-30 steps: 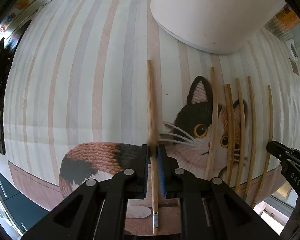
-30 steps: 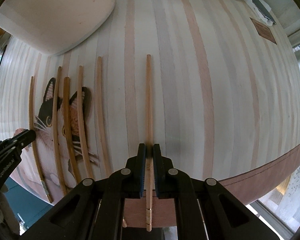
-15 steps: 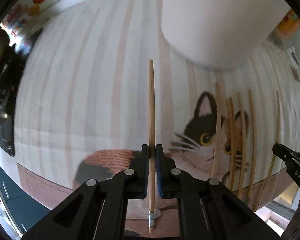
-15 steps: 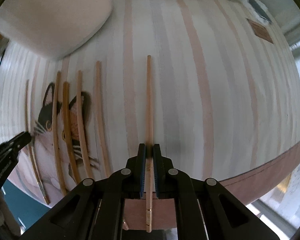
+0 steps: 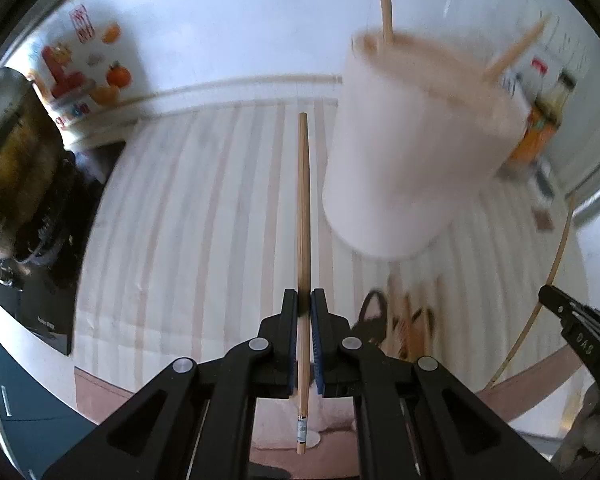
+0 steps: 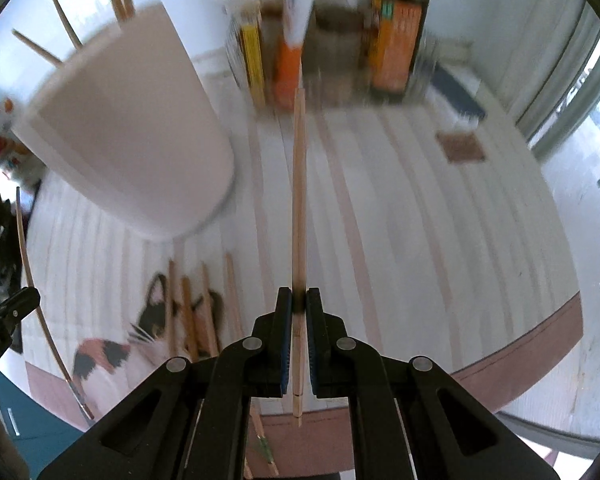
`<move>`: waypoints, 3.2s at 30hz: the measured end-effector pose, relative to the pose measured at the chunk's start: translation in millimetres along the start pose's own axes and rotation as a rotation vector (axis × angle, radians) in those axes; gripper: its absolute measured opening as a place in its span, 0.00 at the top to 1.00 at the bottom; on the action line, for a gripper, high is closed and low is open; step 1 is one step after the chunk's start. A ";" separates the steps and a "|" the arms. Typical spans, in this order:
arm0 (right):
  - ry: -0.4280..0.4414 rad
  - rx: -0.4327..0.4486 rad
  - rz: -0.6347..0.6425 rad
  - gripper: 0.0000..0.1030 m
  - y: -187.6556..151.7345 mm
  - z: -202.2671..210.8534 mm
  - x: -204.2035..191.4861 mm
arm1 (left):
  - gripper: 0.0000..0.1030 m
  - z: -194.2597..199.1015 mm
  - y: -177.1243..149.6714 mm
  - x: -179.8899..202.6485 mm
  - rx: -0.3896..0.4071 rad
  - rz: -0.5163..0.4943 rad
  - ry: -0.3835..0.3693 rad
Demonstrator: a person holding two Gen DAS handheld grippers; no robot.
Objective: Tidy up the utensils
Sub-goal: 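Carry the left tool's chopstick into the pink holder and open while the right tool does likewise, then move both open tools back down to the remaining chopsticks on the mat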
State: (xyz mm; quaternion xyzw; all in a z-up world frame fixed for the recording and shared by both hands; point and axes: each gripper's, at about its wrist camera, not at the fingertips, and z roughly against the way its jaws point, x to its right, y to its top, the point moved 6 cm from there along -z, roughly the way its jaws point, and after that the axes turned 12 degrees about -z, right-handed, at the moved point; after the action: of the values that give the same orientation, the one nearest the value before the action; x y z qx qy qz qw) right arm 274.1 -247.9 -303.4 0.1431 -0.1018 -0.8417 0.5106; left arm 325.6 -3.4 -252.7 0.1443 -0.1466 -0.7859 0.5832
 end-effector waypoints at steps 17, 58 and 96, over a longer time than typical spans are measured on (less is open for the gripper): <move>0.371 0.306 -0.125 0.93 137.0 144.6 -60.1 | 0.96 174.4 135.6 -46.7 0.423 0.203 -0.144; 0.451 0.253 -0.104 0.44 192.9 88.6 -96.7 | 0.21 102.4 190.0 -10.2 0.356 0.045 -0.007; 0.059 -0.290 0.042 0.94 -62.2 -99.8 -6.2 | 0.30 -97.3 -84.1 41.4 -0.335 -0.115 -0.046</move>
State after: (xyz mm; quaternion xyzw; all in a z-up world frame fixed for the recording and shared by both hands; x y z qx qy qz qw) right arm 259.6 -216.5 -416.0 0.0902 0.0331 -0.8322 0.5461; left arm 279.2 -25.9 -377.6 0.0351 -0.0183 -0.8345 0.5496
